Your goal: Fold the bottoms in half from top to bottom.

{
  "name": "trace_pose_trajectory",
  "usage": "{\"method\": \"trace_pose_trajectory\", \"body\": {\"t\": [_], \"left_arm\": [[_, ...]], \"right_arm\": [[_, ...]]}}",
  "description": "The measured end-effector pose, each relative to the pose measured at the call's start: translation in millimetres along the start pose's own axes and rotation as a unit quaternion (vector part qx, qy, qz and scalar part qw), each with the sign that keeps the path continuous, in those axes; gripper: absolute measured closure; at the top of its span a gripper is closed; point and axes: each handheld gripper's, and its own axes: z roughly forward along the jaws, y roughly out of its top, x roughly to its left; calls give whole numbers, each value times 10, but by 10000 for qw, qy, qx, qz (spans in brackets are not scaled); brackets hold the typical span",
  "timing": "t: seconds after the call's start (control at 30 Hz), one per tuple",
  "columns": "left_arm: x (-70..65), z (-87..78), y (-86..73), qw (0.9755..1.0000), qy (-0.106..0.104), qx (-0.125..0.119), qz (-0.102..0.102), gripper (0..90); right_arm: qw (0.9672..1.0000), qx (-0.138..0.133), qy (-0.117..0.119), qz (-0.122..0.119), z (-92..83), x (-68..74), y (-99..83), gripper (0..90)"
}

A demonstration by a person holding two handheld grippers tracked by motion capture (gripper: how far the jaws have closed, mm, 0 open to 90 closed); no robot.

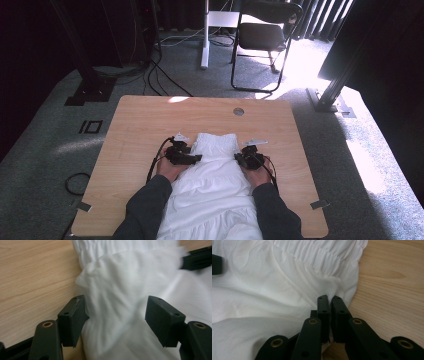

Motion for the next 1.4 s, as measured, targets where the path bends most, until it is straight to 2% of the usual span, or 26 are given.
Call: {"method": "trace_pose_trajectory", "body": {"t": [0.1, 0.17, 0.2, 0.23, 0.3, 0.33, 0.4, 0.43, 0.5, 0.63, 0.67, 0.7, 0.77, 0.83, 0.9, 0.93, 0.97, 1.0, 1.03, 1.1, 1.13, 1.2, 1.27, 1.3, 1.37, 1.4], "left_arm": [[15, 74, 45, 9999, 19, -93, 38, 341], [-22, 104, 64, 9996, 93, -45, 255, 361], [-38, 111, 79, 9994, 167, 6, 315, 436], [-50, 117, 93, 9991, 230, 45, 358, 436], [-52, 122, 107, 9990, 236, 73, 370, 571], [-22, 126, 121, 9995, 86, 130, 288, 706], [-11, 131, 115, 9997, 4, 110, 226, 782], [-12, 131, 117, 9996, 20, 117, 240, 794], [-20, 131, 119, 9996, 54, 135, 259, 798], [-32, 131, 116, 9994, 93, 130, 302, 795], [-32, 131, 116, 9994, 93, 130, 302, 792], [-46, 133, 116, 9993, 117, 131, 334, 786], [-62, 134, 118, 9991, 141, 138, 366, 772], [-94, 136, 123, 9985, 257, 152, 455, 716], [-138, 142, 127, 9949, 716, 240, 676, 558], [-142, 147, 126, 9936, 874, 249, 670, 483], [-142, 147, 126, 9936, 874, 249, 670, 414], [-104, 163, 129, 9921, 1146, 252, 439, 318], [-80, 168, 127, 9925, 1151, 223, 335, 276], [-51, 179, 127, 9913, 1283, 227, 202, 184], [-49, 183, 125, 9915, 1266, 211, 225, 177], [-46, 178, 130, 9921, 1198, 240, 287, 183], [-50, 165, 138, 9925, 1146, 261, 323, 220], [-67, 153, 143, 9937, 1012, 238, 415, 285], [-88, 146, 163, 9954, 785, 266, 475, 509], [-85, 146, 177, 9971, 560, 300, 428, 643]], "right_arm": [[10000, 10, -7, 11, 6, 2, 9, 861], [10000, 9, -3, -1, 7, -2, 12, 860], [10000, 37, -4, -17, 9, -4, 21, 860], [10000, 37, -4, -17, 9, -4, 21, 860], [10000, 72, -11, -33, 12, -4, 32, 858], [9999, 112, -9, -85, 15, -1, 48, 831], [9999, 110, -59, -114, 3, -19, 78, 704], [9999, 1, -95, -101, -11, -41, 103, 617], [9999, -125, -10, 98, -32, -88, 175, 418], [9998, -165, -75, 91, 9, -94, 347, 254], [9998, -165, -75, 91, 9, -94, 347, 254], [9999, 62, -59, 112, 109, -86, 401, 211], [9995, 234, -226, 35, 195, -74, 397, 202], [9987, 363, -342, 41, 264, -62, 373, 219], [9984, 375, -426, -52, 284, -32, 355, 266], [9982, 386, -444, -81, 280, -16, 358, 330], [9983, 394, -410, -103, 269, -6, 364, 379], [9983, 407, -413, -81, 263, 0, 365, 410], [9984, 381, -405, -103, 261, 5, 364, 448], [9985, 372, -380, -130, 256, 11, 360, 494], [9986, 368, -352, -149, 253, 16, 360, 550], [9985, 372, -325, -217, 247, 31, 356, 605], [9989, 358, -265, -164, 246, 30, 356, 671], [9990, 346, -234, -127, 247, 27, 357, 697], [9993, 339, -102, -106, 252, 16, 359, 769], [9993, 349, -66, -83, 254, 15, 363, 791]]}}
